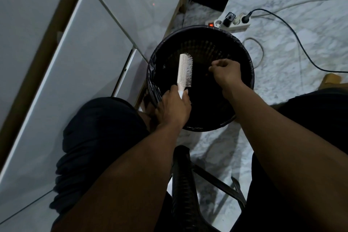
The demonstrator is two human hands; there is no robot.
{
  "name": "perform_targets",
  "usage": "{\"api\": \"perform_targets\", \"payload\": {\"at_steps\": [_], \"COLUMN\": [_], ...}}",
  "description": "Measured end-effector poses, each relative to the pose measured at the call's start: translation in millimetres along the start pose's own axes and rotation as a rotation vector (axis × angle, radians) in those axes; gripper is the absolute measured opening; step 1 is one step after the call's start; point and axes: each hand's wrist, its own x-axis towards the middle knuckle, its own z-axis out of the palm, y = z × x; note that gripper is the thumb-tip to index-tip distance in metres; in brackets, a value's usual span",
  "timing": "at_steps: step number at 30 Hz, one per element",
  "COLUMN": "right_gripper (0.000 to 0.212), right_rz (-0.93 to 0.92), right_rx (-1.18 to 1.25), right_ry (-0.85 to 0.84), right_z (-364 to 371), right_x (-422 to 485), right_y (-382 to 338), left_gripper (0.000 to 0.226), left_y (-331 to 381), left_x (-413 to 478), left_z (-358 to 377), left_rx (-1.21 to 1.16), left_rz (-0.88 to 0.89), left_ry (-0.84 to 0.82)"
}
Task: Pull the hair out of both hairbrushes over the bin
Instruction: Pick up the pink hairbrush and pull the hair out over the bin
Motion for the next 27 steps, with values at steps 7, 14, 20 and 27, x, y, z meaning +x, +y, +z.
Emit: {"api": "perform_targets", "payload": {"at_steps": [7,14,20,27], "right_gripper": [0.064,0.071,0.065,0.05], "right_rz": [-0.062,0.042,-0.075,-0.235], "right_rx": [-0.083,0.159,-0.111,-0.252], "right_ry": [-0.082,-0.367,-0.255,0.009], "right_z": [6,16,14,10], "right_x": [-15,-26,-26,-5], "right_y": [0,-15,-5,8], "left_gripper": [0.037,0.033,0.034,0.035], "left_y": [0,3,2,-1], "left_x": [0,-2,-1,1], "left_z": [0,-1,1,1], "left_rx": [-0.025,-0.152,-0.16,-0.167], "left_rz": [0.051,0.166,0.167,0.087], "left_ry": [0.028,-0.016,-0.004,0.027]}}
